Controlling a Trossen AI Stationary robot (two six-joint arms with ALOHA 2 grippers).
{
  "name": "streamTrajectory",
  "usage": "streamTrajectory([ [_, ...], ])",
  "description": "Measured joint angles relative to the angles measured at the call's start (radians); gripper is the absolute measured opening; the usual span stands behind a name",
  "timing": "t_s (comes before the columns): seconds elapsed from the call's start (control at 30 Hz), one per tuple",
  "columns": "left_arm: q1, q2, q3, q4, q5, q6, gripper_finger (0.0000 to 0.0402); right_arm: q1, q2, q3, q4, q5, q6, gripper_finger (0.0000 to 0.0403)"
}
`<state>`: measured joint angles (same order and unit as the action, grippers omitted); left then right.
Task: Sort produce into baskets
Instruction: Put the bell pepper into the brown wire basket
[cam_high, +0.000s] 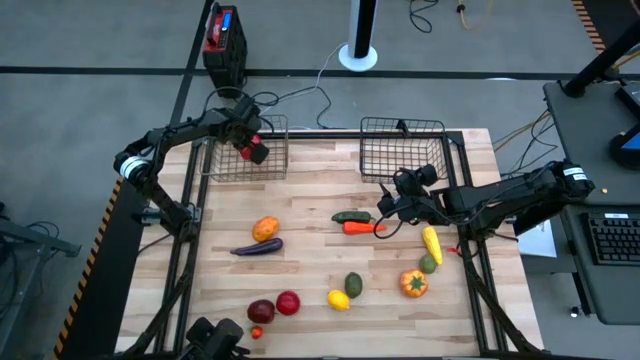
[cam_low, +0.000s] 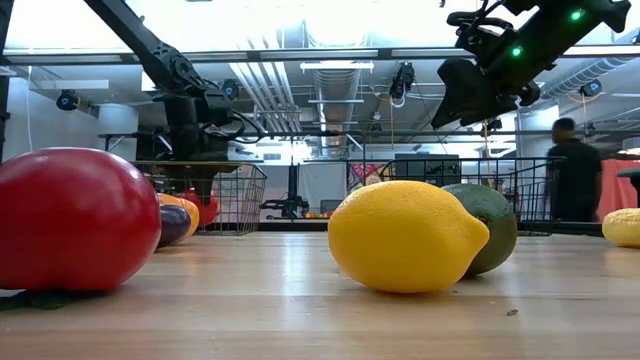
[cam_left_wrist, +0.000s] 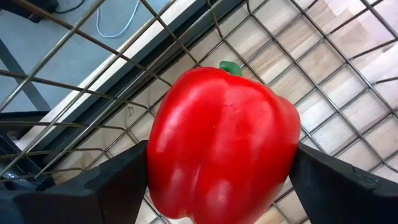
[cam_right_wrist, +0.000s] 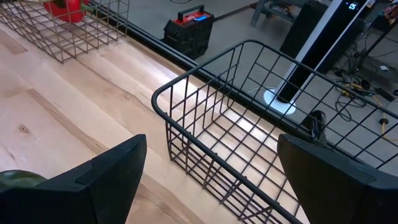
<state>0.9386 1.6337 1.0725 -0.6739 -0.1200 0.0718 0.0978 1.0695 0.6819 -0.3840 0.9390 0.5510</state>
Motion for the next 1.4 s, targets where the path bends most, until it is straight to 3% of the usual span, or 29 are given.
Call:
streamTrajectory([
  [0.93, 0.003, 0.0, -0.002, -0.009, 0.0, 0.222, 0.0329, 0.0, 0.0, 0.0, 0.0, 0.0, -0.001, 0.0354],
  [1.07, 0.006, 0.0, -0.002, -0.009, 0.04, 0.251, 0.0329, 0.0, 0.0, 0.0, 0.0, 0.0, -0.001, 0.0354],
  [1.4, 0.009, 0.0, -0.002, 0.003, 0.057, 0.197, 0.0329, 0.0, 0.0, 0.0, 0.0, 0.0, -0.001, 0.0354],
])
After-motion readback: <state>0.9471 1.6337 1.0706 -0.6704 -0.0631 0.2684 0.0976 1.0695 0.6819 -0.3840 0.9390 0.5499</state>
